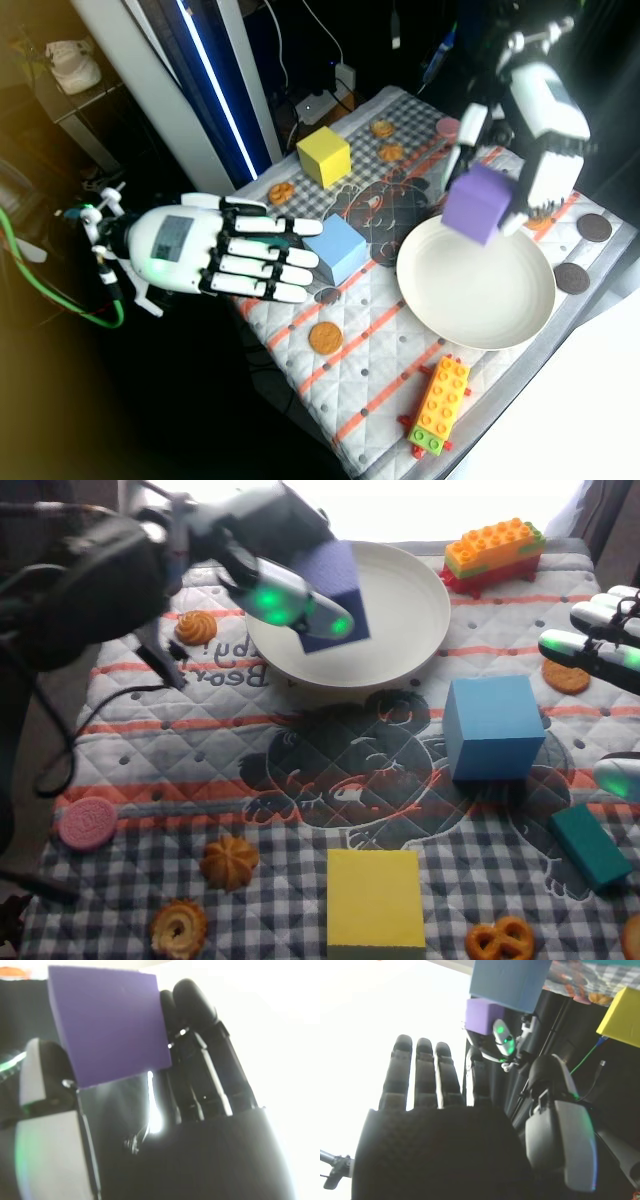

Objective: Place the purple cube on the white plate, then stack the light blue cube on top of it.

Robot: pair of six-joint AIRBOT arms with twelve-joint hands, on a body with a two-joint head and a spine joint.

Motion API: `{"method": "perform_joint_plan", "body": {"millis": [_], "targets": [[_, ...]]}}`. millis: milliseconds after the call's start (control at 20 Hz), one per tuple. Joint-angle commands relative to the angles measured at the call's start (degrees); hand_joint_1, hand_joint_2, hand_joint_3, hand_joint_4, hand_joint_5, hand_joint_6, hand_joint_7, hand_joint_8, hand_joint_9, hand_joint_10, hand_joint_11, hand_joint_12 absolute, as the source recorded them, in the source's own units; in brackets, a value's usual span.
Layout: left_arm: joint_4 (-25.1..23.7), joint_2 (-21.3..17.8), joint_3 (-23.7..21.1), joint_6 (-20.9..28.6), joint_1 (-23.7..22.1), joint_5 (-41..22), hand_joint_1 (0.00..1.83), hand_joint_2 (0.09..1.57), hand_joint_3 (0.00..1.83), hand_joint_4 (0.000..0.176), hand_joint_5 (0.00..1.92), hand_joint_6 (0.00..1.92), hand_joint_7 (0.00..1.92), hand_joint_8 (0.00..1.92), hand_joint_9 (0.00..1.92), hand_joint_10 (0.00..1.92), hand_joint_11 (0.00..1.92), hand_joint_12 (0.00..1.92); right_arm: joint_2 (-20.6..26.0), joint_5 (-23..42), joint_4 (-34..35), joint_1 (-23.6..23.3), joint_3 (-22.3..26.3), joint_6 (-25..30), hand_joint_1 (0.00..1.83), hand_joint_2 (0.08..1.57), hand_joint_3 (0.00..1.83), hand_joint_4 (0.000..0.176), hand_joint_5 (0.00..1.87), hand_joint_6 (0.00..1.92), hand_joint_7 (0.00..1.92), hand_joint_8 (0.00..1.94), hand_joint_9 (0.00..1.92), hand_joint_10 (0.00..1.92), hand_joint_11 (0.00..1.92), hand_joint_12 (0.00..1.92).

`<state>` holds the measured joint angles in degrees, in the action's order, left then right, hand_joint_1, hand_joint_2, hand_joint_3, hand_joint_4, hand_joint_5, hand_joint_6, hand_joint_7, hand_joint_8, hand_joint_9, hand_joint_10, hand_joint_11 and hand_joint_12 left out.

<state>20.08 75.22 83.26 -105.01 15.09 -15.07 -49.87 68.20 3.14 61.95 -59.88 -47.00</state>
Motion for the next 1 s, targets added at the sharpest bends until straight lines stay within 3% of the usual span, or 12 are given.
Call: {"method": "perform_joint_plan", "body": {"millis": [0, 50, 100, 200, 350, 400, 450, 550, 600, 700, 800, 950], "targets": [[0.7, 0.3, 1.2, 0.4, -1.0, -4.4, 1.13, 1.13, 0.00, 0.000, 0.92, 1.04, 0.97, 0.64, 1.01, 0.67, 0.81, 1.22, -0.1, 6.9, 0.7, -0.9, -0.4, 0.7, 0.11, 1.26, 0.00, 0.172, 0.06, 0.01, 0.02, 0.01, 0.01, 0.00, 0.02, 0.01], [1.2, 1.1, 2.4, 0.4, -1.0, -3.5, 1.06, 1.14, 0.00, 0.001, 0.91, 1.08, 0.98, 0.38, 0.94, 0.58, 0.68, 1.18, -0.3, 6.9, 0.5, -1.0, -0.7, 1.1, 0.12, 1.26, 0.00, 0.175, 0.05, 0.00, 0.03, 0.01, 0.02, 0.01, 0.02, 0.01], [1.3, 1.6, 3.0, 0.4, -1.1, -3.0, 0.96, 1.07, 0.00, 0.000, 0.79, 0.48, 0.93, 0.22, 0.85, 0.47, 0.57, 1.08, -0.4, 6.9, 0.4, -1.1, -0.8, 1.1, 0.13, 1.26, 0.00, 0.176, 0.05, 0.00, 0.03, 0.01, 0.01, 0.00, 0.02, 0.01], [1.4, 2.2, 3.9, 0.4, -1.1, -2.0, 0.92, 1.00, 0.00, 0.000, 0.74, 0.05, 0.86, 0.07, 0.85, 0.32, 0.51, 1.03, -0.4, 6.9, 0.3, -1.1, -0.8, 1.2, 0.14, 1.25, 0.00, 0.176, 0.05, 0.00, 0.02, 0.00, 0.00, 0.00, 0.00, 0.00], [1.4, 2.5, 4.2, 0.3, -1.1, -1.7, 0.87, 0.99, 0.00, 0.000, 0.66, 0.00, 0.80, 0.01, 0.86, 0.29, 0.52, 1.23, -0.5, 6.9, 0.3, -1.1, -0.9, 1.2, 0.14, 1.25, 0.00, 0.176, 0.05, 0.00, 0.01, 0.00, 0.00, 0.00, 0.00, 0.00], [1.4, 2.5, 4.3, 0.3, -1.1, -1.6, 0.84, 0.97, 0.00, 0.008, 0.58, 0.00, 0.75, 0.00, 0.75, 0.27, 0.35, 1.27, -0.5, 6.9, 0.3, -1.1, -0.9, 1.2, 0.15, 1.25, 0.00, 0.176, 0.05, 0.00, 0.01, 0.00, 0.00, 0.00, 0.01, 0.01], [1.4, 2.6, 4.4, 0.3, -1.1, -1.7, 0.78, 0.95, 0.00, 0.049, 0.49, 0.00, 0.65, 0.00, 0.64, 0.23, 0.18, 1.28, -0.7, 6.9, 0.3, -1.1, -1.0, 1.3, 0.16, 1.25, 0.00, 0.176, 0.05, 0.00, 0.00, 0.00, 0.00, 0.00, 0.01, 0.01], [1.3, 2.7, 4.5, 0.2, -1.1, -1.7, 0.78, 0.95, 0.00, 0.075, 0.39, 0.01, 0.48, 0.00, 0.49, 0.15, 0.02, 1.20, -0.9, 6.9, 0.3, -1.1, -1.2, 1.5, 0.17, 1.26, 0.00, 0.176, 0.05, 0.00, 0.00, 0.00, 0.00, 0.00, 0.02, 0.01], [1.3, 2.8, 4.5, 0.2, -1.1, -1.7, 0.80, 0.95, 0.00, 0.106, 0.31, 0.00, 0.39, 0.00, 0.44, 0.07, 0.00, 1.16, -0.9, 6.9, 0.3, -1.1, -1.2, 1.6, 0.22, 1.25, 0.00, 0.175, 0.06, 0.00, 0.00, 0.00, 0.00, 0.00, 0.00, 0.00], [1.3, 2.9, 4.4, 0.2, -0.8, -1.8, 0.80, 0.95, 0.00, 0.111, 0.29, 0.00, 0.36, 0.00, 0.42, 0.04, 0.00, 1.17, -1.2, 6.9, 0.3, -1.1, -1.4, 2.1, 0.23, 1.25, 0.00, 0.172, 0.07, 0.00, 0.00, 0.00, 0.00, 0.00, 0.01, 0.00], [1.3, 2.4, 3.5, 0.2, 0.0, -3.2, 0.82, 0.92, 0.00, 0.125, 0.26, 0.00, 0.34, 0.00, 0.38, 0.01, 0.00, 0.95, -1.3, 6.9, 0.3, -1.1, -1.5, 2.3, 0.29, 1.26, 0.00, 0.169, 0.08, 0.01, 0.00, 0.00, 0.00, 0.00, 0.01, 0.00], [0.8, -2.6, -2.9, 0.7, 2.4, -8.9, 0.78, 0.84, 0.00, 0.155, 0.22, 0.00, 0.26, 0.00, 0.31, 0.00, 0.00, 0.86, -1.3, 6.9, 0.3, -2.1, -1.6, 2.6, 0.32, 1.25, 0.00, 0.176, 0.09, 0.01, 0.01, 0.00, 0.00, 0.00, 0.02, 0.01]]}}
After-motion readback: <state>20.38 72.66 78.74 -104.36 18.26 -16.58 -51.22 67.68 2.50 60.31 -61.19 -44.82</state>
